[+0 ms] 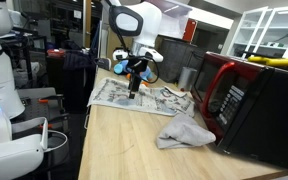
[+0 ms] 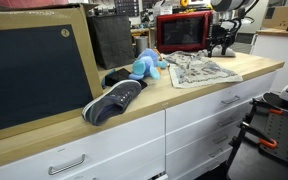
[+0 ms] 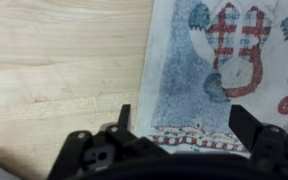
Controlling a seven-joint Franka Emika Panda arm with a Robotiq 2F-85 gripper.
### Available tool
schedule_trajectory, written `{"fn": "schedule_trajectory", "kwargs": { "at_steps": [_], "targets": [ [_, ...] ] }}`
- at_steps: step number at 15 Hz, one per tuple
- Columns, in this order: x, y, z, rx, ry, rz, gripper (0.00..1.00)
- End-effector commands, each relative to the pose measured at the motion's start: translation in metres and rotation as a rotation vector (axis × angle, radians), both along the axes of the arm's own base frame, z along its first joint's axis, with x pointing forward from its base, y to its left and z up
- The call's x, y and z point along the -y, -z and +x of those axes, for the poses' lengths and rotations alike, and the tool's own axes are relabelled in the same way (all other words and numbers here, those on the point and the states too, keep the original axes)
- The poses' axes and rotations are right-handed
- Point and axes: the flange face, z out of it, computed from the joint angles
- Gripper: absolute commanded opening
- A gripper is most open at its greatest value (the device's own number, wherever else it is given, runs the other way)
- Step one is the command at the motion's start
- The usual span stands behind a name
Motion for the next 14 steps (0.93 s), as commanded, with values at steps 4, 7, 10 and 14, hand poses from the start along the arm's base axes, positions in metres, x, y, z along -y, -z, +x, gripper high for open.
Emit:
{"fn": "schedule_trajectory", "kwargs": {
  "at_steps": [4,7,10,14],
  "targets": [
    [-0.014,0.008,-0.054,0.107,-0.050,0.005,1.00],
    [-0.018,0.015,-0.075,0.121,-0.068,0.011,1.00],
    [-0.023,0.018,-0.090,0.122,-0.081,0.017,1.00],
    [-0.039,0.017,-0.103,0.126,-0.089,0.022,1.00]
  ]
}}
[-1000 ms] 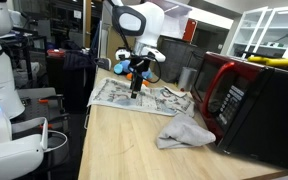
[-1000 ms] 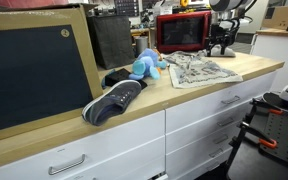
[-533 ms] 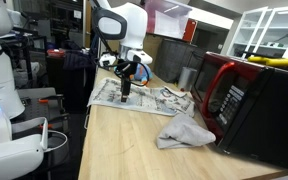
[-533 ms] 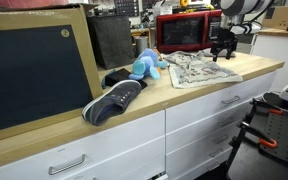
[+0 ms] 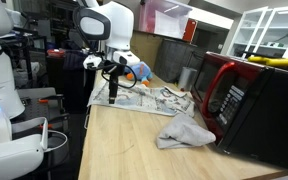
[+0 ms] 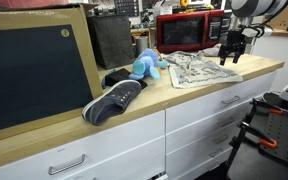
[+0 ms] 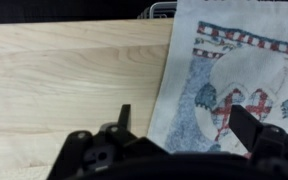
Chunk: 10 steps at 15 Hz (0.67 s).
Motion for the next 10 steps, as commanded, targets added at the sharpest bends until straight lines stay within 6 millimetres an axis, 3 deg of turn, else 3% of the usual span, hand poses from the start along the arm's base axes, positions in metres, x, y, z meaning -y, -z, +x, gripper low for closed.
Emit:
{"fn": "schedule_trajectory", "kwargs": {
  "at_steps": [1,4,5,6,10],
  "targets": [
    [-0.017,-0.008,-0.017,0.040,-0.022,-0.004,1.00],
    [-0.024,-0.006,-0.025,0.050,-0.034,-0.014,1.00],
    [-0.026,-0.004,-0.027,0.053,-0.042,-0.020,0.75],
    [-0.027,-0.003,-0.029,0.058,-0.048,-0.025,0.74],
    [-0.025,0.001,-0.023,0.058,-0.055,-0.033,0.44]
  ]
}}
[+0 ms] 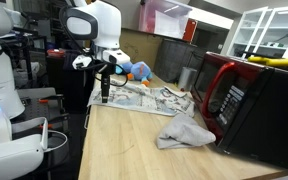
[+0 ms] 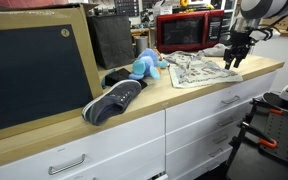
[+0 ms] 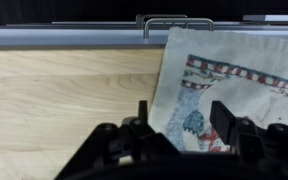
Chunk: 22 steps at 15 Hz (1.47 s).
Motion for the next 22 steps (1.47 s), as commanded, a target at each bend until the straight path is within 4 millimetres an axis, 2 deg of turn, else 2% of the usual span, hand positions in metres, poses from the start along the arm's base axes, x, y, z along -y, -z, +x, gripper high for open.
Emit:
{"fn": "schedule_trajectory", "kwargs": {
  "at_steps": [1,5,6,10,13,17,20,22],
  "targets": [
    [-0.002,-0.004,0.004,0.021,-0.016,-0.013,0.35],
    [-0.002,-0.004,0.005,0.012,-0.017,-0.016,0.05],
    [-0.002,-0.003,0.005,0.012,-0.017,-0.017,0.01],
    [0.000,0.003,0.003,0.001,-0.031,-0.026,0.00],
    [-0.005,0.009,0.003,-0.044,-0.040,-0.036,0.00],
    [-0.017,0.012,0.031,-0.110,0.006,-0.092,0.00],
    [-0.026,0.011,0.046,-0.151,0.022,-0.135,0.00],
    [-0.025,0.013,0.054,-0.180,0.028,-0.159,0.00]
  ]
}}
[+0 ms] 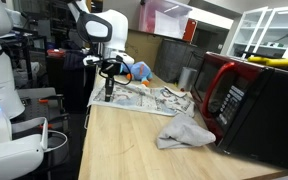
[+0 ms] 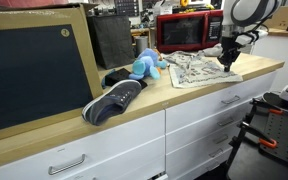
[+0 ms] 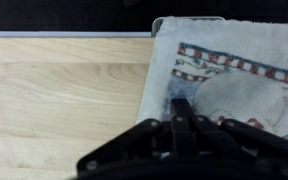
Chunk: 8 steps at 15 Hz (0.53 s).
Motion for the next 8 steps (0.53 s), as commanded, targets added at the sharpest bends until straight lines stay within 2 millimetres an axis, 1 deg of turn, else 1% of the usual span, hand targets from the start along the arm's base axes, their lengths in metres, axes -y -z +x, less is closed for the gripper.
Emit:
{"fn": "schedule_trajectory", "kwargs": {
  "at_steps": [1,4,8],
  "targets": [
    [0.0047,0.0005,0.0167,-0.067,0.024,-0.050,0.00],
    [0.0115,0.0012,0.0198,-0.119,0.029,-0.075,0.00],
    [0.0140,0.0028,0.0169,-0.182,0.007,-0.068,0.00]
  ]
}}
